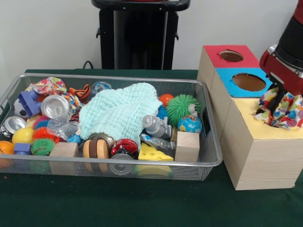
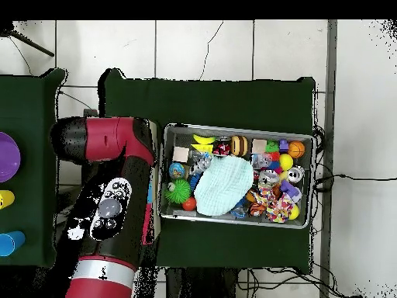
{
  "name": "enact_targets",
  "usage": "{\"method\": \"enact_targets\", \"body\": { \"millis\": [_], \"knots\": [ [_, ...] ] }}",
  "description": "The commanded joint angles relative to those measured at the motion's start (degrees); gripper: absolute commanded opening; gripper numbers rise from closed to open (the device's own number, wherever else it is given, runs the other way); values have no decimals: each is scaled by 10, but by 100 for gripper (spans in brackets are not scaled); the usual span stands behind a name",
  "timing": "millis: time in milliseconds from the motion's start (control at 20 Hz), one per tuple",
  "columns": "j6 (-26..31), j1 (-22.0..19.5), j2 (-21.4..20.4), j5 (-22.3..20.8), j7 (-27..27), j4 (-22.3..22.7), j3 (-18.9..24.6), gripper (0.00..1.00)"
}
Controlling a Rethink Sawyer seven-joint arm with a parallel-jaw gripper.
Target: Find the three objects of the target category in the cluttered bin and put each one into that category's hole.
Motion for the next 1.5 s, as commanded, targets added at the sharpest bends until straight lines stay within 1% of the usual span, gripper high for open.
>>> {"method": "enact_targets", "body": {
  "millis": [50,150,300,400,550,750,1000,1250,1350,1500],
  "knots": [
    [-245,-13,177,-26,47,-31,82,0],
    [-237,-16,176,-33,31,-36,86,0],
    [-205,-15,170,-31,30,-42,89,0],
    [-180,-18,163,-24,24,-44,97,0],
    [-169,-24,161,-17,9,-47,113,0],
    [-142,-16,175,-25,24,-80,93,0],
    [-108,-25,178,-16,12,-104,98,0],
    [-75,-28,190,-4,23,-138,93,0],
    [-78,-29,191,-6,26,-136,91,0],
    [-106,-35,180,-13,19,-105,94,0]
  ]
}}
